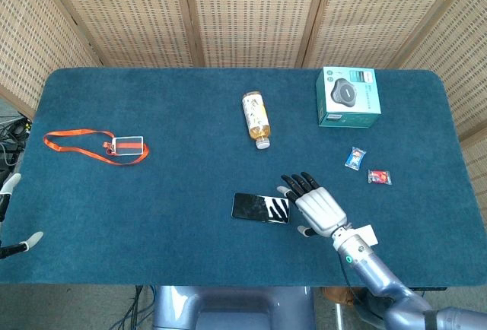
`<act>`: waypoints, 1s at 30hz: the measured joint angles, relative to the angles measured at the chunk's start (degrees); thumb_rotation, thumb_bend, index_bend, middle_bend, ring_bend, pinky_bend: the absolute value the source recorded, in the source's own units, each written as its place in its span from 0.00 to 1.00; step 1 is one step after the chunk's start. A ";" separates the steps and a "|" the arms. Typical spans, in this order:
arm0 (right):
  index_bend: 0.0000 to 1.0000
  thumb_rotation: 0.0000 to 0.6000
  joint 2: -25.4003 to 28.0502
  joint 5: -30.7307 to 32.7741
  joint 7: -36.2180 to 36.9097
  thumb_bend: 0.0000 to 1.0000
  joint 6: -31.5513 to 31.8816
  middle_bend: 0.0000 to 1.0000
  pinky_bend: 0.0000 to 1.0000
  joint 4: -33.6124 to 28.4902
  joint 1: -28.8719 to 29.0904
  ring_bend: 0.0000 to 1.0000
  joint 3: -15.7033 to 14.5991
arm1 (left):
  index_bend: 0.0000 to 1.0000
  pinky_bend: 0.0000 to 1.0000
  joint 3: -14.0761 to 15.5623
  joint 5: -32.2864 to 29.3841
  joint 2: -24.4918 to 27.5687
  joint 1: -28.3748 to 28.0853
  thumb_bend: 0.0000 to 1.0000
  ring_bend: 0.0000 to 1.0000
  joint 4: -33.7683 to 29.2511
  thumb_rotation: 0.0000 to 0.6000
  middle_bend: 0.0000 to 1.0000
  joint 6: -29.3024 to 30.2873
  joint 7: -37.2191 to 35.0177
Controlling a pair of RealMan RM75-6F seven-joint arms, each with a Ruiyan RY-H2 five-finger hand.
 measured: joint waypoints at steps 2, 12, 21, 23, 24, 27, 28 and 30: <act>0.12 1.00 -2.27 2.43 -2.31 0.37 -0.79 0.00 0.00 0.74 1.15 0.00 0.27 | 0.00 0.00 -0.16 -0.51 -0.02 -0.14 0.00 0.00 0.03 1.00 0.00 -0.28 0.00; 0.15 1.00 -10.55 7.98 -11.53 0.37 -1.08 0.00 0.00 4.90 5.06 0.00 -0.95 | 0.00 0.00 -0.38 -1.46 -0.51 -0.98 0.00 0.00 0.45 1.00 0.00 -1.68 0.60; 0.15 1.00 -17.58 12.07 -16.03 0.38 0.22 0.00 0.00 10.42 8.36 0.00 -0.67 | 0.00 0.00 -0.22 -1.76 -1.00 -1.21 0.00 0.00 0.63 1.00 0.00 -2.02 1.20; 0.16 1.00 -18.76 13.34 -17.02 0.38 0.11 0.00 0.00 11.58 9.40 0.00 -0.30 | 0.00 0.00 -0.24 -1.90 -1.03 -1.25 0.00 0.00 0.66 1.00 0.00 -2.07 1.19; 0.16 1.00 -19.18 13.80 -17.34 0.38 0.00 0.00 0.00 12.11 9.87 0.00 -0.13 | 0.00 0.00 -0.28 -2.01 -1.03 -1.27 0.00 0.00 0.68 1.00 0.00 -2.07 1.18; 0.16 1.00 -20.35 15.45 -18.11 0.38 -0.47 0.00 0.00 13.54 11.08 0.00 0.34 | 0.00 0.00 -0.44 -2.46 -1.03 -1.32 0.00 0.00 0.78 1.00 0.00 -2.14 1.06; 0.16 1.00 -20.61 15.92 -18.23 0.38 -0.65 0.00 0.00 13.78 11.36 0.00 0.44 | 0.00 0.00 -0.50 -2.65 -1.03 -1.38 0.00 0.00 0.84 1.00 0.00 -2.24 1.03; 0.16 1.00 -21.24 16.72 -18.49 0.38 -1.03 0.00 0.00 14.40 12.08 0.00 0.54 | 0.00 0.00 -0.58 -2.92 -1.05 -1.48 0.00 0.00 0.95 1.00 0.00 -2.47 0.98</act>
